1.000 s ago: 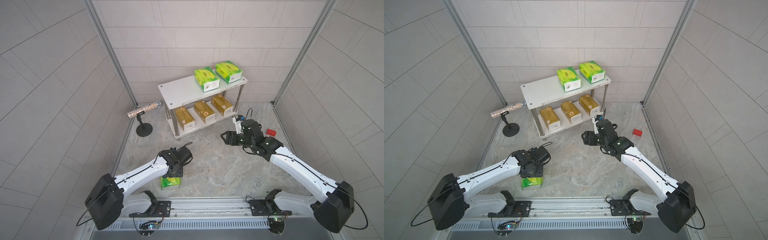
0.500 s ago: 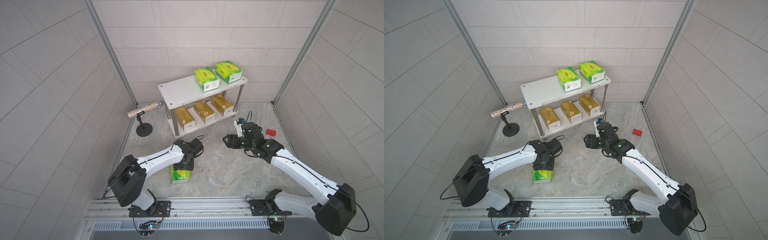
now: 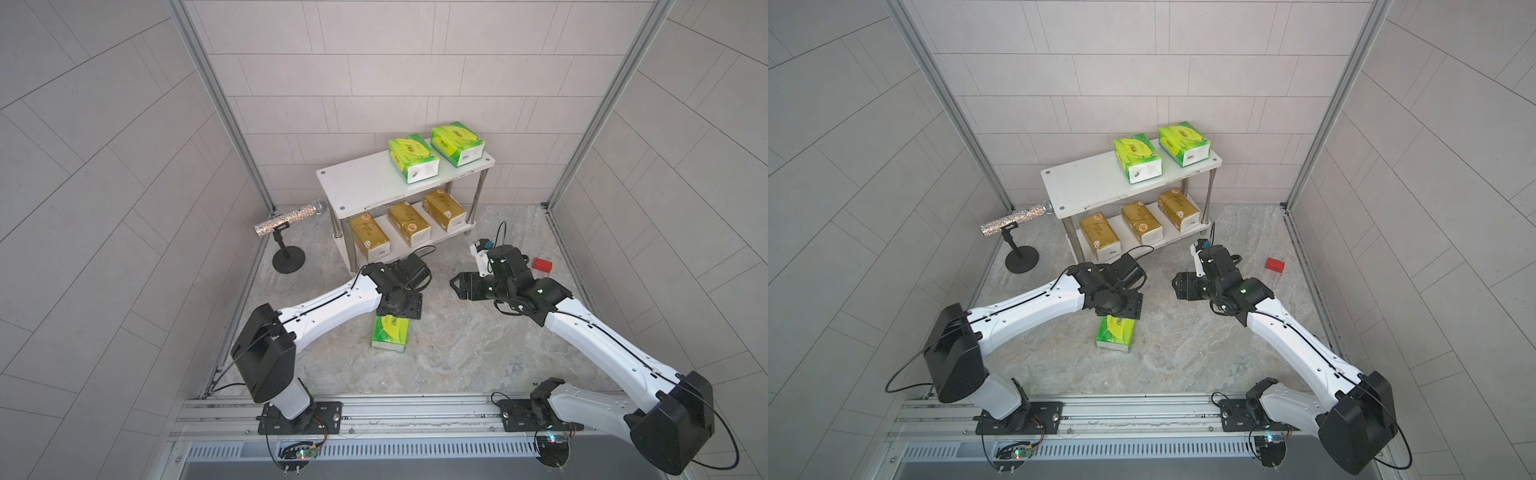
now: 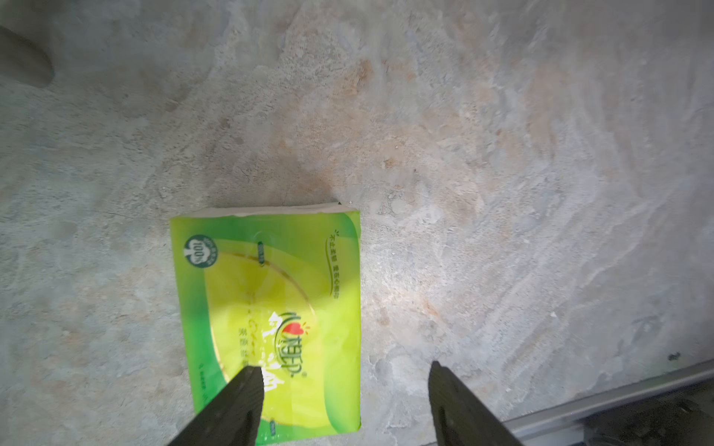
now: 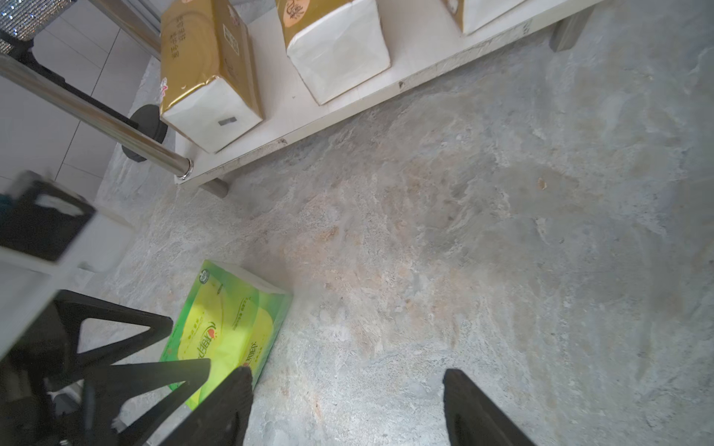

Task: Place the tissue boxes on the shelf by color
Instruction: Adjust the box of tissues at the center of the board, then pick up the box of tissues from the center of the board.

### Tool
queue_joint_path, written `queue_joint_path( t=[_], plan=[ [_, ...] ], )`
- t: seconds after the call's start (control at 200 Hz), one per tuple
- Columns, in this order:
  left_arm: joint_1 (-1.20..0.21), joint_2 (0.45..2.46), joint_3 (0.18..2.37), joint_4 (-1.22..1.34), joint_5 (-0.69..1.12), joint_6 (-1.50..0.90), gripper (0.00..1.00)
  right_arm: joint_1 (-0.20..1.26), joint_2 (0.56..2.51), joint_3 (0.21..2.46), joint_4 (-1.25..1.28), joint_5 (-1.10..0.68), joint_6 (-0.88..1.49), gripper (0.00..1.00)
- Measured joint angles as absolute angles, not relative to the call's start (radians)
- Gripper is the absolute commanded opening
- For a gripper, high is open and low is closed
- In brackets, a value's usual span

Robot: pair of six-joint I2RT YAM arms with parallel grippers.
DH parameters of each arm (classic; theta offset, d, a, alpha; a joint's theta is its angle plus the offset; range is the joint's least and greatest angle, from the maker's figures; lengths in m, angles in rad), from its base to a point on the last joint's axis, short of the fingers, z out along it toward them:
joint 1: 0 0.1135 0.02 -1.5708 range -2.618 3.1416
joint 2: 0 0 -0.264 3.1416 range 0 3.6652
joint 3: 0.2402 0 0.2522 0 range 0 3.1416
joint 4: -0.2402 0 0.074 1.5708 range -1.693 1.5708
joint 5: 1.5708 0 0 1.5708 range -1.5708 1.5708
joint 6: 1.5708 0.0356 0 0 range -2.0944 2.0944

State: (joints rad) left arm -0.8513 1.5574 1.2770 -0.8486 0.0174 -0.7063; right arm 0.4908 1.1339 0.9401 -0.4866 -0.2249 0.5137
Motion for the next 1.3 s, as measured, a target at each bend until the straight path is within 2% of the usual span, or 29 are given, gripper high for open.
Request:
queue_joint_path(
  t=[0.18,0.515,1.031,1.301],
  plan=[
    [-0.828,1.383,1.143,-0.88,-0.038,-0.706,0.79,0.576,1.146,0.898,-0.447,-0.25,0.574,0.81],
    [-0.674,1.156,0.897,-0.905,-0.072,-0.704,0.81,0.726,1.254,0.79,-0.278,-0.24,0.794,0.82],
    [-0.626,1.146,0.849,-0.85,-0.044,-0.701,0.82,0.798,1.45,0.771,-0.013,-0.267,0.98,0.82],
    [-0.612,1.191,0.849,-0.797,0.001,-0.696,0.83,0.821,1.572,0.771,0.122,-0.31,1.05,0.75]
  ],
)
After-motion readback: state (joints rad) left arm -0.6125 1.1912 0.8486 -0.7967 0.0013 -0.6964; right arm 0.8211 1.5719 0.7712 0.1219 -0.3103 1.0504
